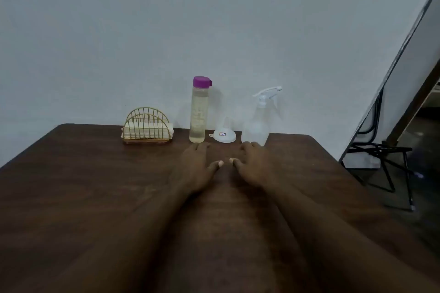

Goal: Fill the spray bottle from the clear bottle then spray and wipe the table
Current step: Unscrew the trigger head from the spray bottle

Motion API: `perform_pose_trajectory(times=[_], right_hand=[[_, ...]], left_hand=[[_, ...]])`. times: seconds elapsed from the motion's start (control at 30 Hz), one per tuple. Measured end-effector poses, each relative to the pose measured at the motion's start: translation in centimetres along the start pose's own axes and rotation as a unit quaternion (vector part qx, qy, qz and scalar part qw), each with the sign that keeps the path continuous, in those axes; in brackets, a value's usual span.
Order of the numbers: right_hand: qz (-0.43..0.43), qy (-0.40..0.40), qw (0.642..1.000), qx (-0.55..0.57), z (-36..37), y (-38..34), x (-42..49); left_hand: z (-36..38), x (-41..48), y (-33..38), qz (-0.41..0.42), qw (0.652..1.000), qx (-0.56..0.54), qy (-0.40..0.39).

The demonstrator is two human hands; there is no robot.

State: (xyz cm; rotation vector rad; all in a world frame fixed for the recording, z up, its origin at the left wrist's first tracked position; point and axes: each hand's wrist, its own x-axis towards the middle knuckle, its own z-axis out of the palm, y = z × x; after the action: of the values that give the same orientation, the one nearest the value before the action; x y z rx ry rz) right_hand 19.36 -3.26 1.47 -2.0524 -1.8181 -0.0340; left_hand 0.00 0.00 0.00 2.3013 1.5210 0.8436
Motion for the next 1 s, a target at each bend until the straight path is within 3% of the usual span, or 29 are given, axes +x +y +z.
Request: perform_pose_trajectory(times=[0.17, 0.27, 0.4, 0.53, 0.73, 1.0], right_hand=[[0.036, 0.162, 0.986, 0.008, -1.2, 1.2, 2.9], [0.079, 0.208, 0.975, 0.031, -2.2, 1.8, 4.9], [0.150, 0.196, 0.965, 0.087, -2.8, 2.6, 8.0], [0.174, 0.127, 0.966, 0.144, -2.3, 3.5, 9.8], [0.160, 0.125, 0.966, 0.159, -1.0, 4.1, 10.4], [0.139, 0.127, 0.966, 0.178, -1.3, 3.8, 8.7]], left_hand=[[2.2, 4.0, 1.8, 0.029, 0.999, -0.014, -0.002], [3.3, 6.4, 2.9, 0.042, 0.999, -0.030, 0.013], [4.7, 9.1, 3.6, 0.046, 0.999, -0.026, -0.003], [6.3, 11.2, 3.7, 0.029, 0.998, -0.004, -0.059], [7.6, 13.8, 2.9, 0.011, 0.994, 0.044, -0.098], [7.0, 11.9, 2.6, 0.043, 0.993, 0.070, -0.085]])
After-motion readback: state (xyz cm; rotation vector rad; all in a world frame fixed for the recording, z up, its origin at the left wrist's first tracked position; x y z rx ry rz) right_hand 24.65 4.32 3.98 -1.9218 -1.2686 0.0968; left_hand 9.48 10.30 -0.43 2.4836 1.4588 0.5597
